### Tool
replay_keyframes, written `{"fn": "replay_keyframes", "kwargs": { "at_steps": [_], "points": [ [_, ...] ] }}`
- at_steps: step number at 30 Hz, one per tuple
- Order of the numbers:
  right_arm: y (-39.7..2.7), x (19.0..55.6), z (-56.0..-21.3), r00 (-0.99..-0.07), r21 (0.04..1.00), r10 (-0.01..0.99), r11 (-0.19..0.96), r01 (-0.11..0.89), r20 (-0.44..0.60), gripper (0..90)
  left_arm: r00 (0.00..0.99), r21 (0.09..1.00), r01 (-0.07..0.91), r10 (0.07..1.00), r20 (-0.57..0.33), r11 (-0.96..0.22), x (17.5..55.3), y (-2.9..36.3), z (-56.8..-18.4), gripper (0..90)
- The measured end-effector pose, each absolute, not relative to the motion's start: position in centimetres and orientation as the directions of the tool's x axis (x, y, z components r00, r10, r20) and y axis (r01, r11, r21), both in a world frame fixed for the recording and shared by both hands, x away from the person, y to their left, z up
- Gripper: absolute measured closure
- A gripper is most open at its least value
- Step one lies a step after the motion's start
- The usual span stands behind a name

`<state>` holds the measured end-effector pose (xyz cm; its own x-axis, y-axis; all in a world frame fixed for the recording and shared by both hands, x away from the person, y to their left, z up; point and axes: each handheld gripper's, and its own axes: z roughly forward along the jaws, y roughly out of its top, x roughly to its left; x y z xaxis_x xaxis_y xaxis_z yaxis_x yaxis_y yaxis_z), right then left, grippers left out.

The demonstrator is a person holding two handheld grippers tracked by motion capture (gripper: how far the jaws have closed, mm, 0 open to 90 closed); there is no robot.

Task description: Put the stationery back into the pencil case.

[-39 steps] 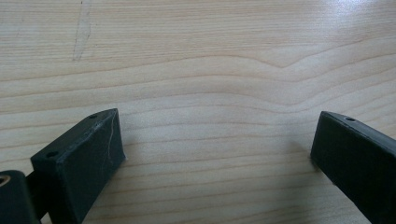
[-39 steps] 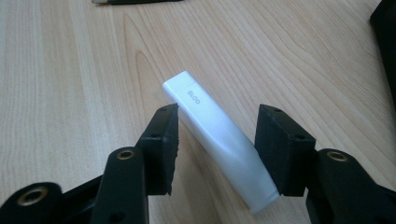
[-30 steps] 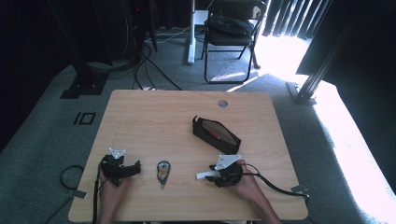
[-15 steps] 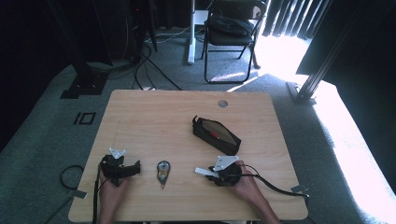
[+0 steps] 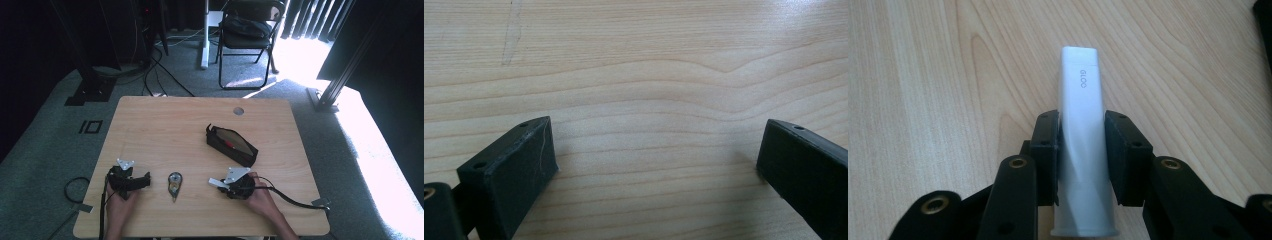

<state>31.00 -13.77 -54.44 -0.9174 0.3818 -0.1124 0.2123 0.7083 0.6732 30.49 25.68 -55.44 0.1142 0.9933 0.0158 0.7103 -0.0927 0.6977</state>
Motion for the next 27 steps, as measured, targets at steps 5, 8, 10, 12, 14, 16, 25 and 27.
{"fn": "replay_keyframes", "kwargs": {
  "at_steps": [5, 8, 10, 12, 14, 16, 25, 27],
  "points": [
    [-14.0, 31.0, -54.4, -0.911, 0.677, 0.398, 0.700, 0.227, -0.105, 68.0, 0.114, 0.698, 0.710, 0.993, 0.016, -0.093, 30.5, 25.7, -55.4, 2.5],
    [-14.1, 31.0, -54.3, -0.909, 0.683, 0.403, 0.694, 0.229, -0.104, 68.0, 0.115, 0.698, 0.710, 0.993, 0.016, -0.094, 30.5, 25.7, -55.4, 2.5],
    [-14.2, 31.0, -54.2, -0.908, 0.686, 0.407, 0.690, 0.232, -0.103, 68.0, 0.115, 0.698, 0.710, 0.993, 0.016, -0.093, 30.5, 25.7, -55.4, 2.5],
    [-14.3, 31.0, -54.0, -0.906, 0.689, 0.410, 0.687, 0.232, -0.104, 68.0, 0.115, 0.698, 0.710, 0.993, 0.016, -0.094, 30.5, 25.7, -55.4, 2.6],
    [-14.4, 31.0, -53.9, -0.905, 0.691, 0.412, 0.685, 0.230, -0.107, 68.0, 0.114, 0.698, 0.710, 0.993, 0.016, -0.093, 30.5, 25.7, -55.4, 2.6],
    [-14.4, 31.0, -53.7, -0.905, 0.698, 0.414, 0.677, 0.233, -0.100, 68.0, 0.114, 0.698, 0.711, 0.993, 0.016, -0.093, 30.5, 25.7, -55.4, 2.6],
    [-15.0, 31.0, -53.0, -0.899, 0.718, 0.429, 0.653, 0.239, -0.091, 68.1, 0.115, 0.697, 0.711, 0.993, 0.017, -0.094, 30.5, 25.7, -55.4, 2.6],
    [-15.2, 31.0, -52.7, -0.898, 0.723, 0.431, 0.649, 0.237, -0.092, 68.1, 0.115, 0.697, 0.711, 0.993, 0.017, -0.094, 30.5, 25.7, -55.4, 2.6]
  ]
}}
